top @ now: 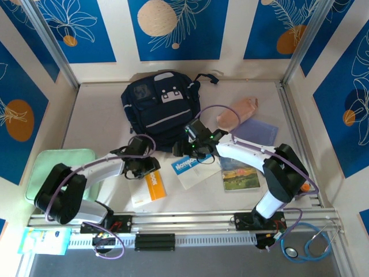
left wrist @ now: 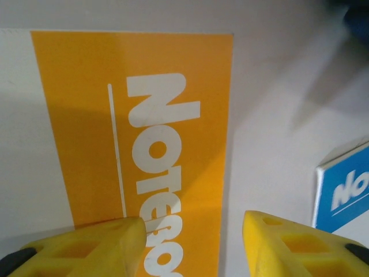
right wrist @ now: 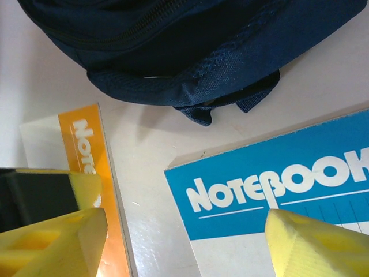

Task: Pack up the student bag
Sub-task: Move the book to the bottom-center of the table, then pick up the book from the bottom-center of the table.

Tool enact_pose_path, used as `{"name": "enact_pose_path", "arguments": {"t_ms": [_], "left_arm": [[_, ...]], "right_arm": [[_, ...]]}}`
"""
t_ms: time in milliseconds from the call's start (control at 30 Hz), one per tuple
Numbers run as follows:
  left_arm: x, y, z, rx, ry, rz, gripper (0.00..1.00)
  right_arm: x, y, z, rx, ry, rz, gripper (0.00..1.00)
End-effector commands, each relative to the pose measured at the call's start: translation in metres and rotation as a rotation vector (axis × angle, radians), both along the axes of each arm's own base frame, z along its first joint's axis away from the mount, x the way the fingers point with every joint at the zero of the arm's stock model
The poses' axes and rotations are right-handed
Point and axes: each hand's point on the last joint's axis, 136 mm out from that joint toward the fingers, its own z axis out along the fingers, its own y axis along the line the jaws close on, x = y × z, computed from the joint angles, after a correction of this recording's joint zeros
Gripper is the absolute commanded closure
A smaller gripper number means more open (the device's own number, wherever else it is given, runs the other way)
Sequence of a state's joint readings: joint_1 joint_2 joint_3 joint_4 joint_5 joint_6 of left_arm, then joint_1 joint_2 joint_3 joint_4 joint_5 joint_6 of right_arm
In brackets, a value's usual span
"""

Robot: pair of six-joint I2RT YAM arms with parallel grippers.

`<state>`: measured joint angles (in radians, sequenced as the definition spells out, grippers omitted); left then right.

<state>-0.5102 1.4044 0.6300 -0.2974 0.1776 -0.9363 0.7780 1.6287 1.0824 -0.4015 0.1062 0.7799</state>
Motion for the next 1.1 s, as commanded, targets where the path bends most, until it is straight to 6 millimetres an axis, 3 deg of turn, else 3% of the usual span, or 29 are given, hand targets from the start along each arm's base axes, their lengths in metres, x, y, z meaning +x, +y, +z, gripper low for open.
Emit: {"name": "enact_pose_path", "arguments": {"t_ms": [0, 100, 233, 333, 400, 567, 767, 1067], "left_arm": [[0.020, 0.004, 0.007, -0.003, -0.048, -0.017, 0.47], [0.025, 0.002, 0.038, 0.017, -0.092, -0.095, 0.41], [0.016, 0.035, 0.057, 0.126, -0.103, -0.078, 0.33], [0.002, 0.068, 0.054, 0.171, -0.064, -0.005, 0.31], [-0.010, 0.085, 0.047, 0.181, -0.032, 0.045, 0.32], [-0.033, 0.107, 0.034, 0.196, -0.021, 0.115, 0.43], [-0.043, 0.102, 0.012, 0.149, 0.013, 0.141, 0.50], [-0.046, 0.102, 0.000, 0.148, 0.031, 0.137, 0.56]], "right_arm": [[0.002, 0.010, -0.001, -0.008, -0.021, 0.035, 0.26], [-0.002, 0.024, 0.001, -0.005, -0.048, 0.101, 0.23], [-0.008, 0.047, 0.001, -0.003, -0.058, 0.187, 0.23], [-0.013, 0.067, -0.003, 0.007, -0.045, 0.245, 0.24], [-0.018, 0.081, -0.008, 0.016, -0.023, 0.294, 0.33], [-0.033, 0.120, -0.014, 0.080, 0.022, 0.444, 0.50], [-0.032, 0.142, -0.034, 0.061, 0.082, 0.463, 0.58], [-0.038, 0.148, -0.052, 0.056, 0.146, 0.481, 0.58]]}}
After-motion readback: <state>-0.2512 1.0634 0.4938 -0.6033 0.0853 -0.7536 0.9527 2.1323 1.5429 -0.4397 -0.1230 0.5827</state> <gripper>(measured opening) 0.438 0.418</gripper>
